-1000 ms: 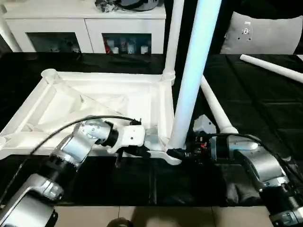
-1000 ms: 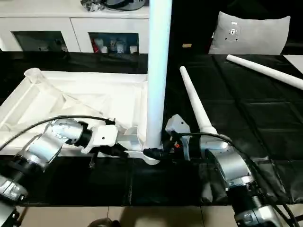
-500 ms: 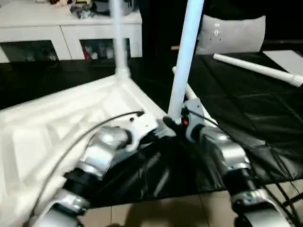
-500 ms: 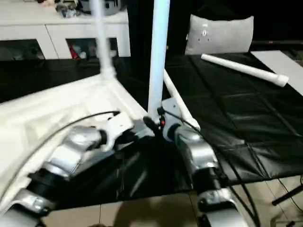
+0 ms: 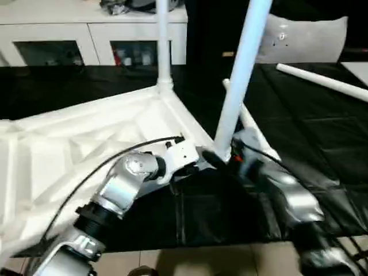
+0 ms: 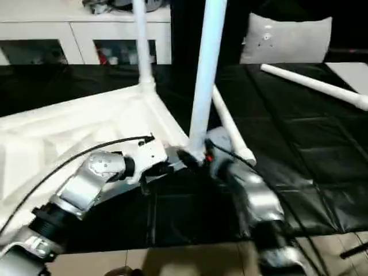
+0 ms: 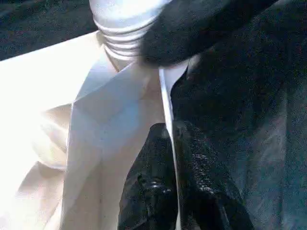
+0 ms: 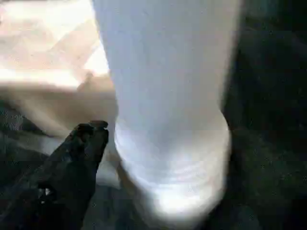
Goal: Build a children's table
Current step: Rotate leg to tighten
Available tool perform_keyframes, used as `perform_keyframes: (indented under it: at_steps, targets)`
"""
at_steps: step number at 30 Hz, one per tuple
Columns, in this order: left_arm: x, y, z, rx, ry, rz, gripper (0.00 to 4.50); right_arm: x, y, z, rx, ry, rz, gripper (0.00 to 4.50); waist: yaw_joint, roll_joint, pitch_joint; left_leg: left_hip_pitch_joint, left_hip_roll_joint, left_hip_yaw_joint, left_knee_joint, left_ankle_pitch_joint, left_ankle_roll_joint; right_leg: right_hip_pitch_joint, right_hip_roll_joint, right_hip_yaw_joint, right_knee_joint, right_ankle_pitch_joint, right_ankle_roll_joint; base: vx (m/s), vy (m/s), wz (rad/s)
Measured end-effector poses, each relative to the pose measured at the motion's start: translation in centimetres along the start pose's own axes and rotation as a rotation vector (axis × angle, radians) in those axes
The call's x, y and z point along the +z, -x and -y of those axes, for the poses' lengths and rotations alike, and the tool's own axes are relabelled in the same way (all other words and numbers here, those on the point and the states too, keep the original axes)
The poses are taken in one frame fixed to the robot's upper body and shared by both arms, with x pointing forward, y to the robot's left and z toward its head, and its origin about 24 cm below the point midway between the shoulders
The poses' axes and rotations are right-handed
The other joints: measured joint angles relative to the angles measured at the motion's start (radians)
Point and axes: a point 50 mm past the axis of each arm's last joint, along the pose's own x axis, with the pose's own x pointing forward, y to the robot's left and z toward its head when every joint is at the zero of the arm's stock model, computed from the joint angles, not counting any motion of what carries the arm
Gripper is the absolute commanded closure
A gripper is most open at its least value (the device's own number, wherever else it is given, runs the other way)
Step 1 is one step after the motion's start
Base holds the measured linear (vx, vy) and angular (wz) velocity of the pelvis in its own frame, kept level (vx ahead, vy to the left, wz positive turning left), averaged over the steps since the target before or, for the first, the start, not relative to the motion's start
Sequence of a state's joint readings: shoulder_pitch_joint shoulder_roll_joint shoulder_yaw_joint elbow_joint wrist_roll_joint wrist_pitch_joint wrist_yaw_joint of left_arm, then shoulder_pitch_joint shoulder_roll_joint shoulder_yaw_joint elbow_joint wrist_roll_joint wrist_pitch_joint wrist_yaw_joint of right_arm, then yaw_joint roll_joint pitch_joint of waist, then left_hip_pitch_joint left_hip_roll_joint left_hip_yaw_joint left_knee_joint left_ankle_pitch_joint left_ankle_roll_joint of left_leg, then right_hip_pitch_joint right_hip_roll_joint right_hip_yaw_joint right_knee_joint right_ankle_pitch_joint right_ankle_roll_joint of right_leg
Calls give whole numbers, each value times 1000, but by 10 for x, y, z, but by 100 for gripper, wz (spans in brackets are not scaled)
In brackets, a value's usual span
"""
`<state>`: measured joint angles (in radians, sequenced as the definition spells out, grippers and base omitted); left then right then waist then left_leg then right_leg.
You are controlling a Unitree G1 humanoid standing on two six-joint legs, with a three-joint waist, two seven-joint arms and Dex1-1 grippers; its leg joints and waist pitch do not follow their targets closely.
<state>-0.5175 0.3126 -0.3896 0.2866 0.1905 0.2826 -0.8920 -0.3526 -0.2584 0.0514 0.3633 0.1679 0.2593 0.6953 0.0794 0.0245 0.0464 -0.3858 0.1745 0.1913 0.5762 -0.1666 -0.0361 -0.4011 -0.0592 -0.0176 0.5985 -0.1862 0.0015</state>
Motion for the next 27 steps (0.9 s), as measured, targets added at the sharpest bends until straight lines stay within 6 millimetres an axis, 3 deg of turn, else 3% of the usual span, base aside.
perform_keyframes:
  at_steps: [5,12,16,27]
  targets:
    - [-7,10,-7,-57,-69,-6,450,9,26,12,91,124,-25,8,0,2,0,-1,0,1,0,0,0,0,0,0,-1,0,0,0,0,0]
    - [-16,23,-6,-184,-180,1,450,22,41,13,239,224,-47,8,10,3,0,0,0,1,0,0,0,1,0,0,-2,0,0,0,0,0]
    - [-17,27,-6,-250,-241,-10,450,20,36,-1,367,257,-77,8,14,2,0,0,0,1,1,0,0,1,-1,0,-2,0,0,0,0,0]
    - [-14,27,0,-338,-300,8,450,14,20,-17,452,270,-89,112,27,1,-1,0,0,2,3,0,0,2,-2,0,-1,0,-1,0,0,0]
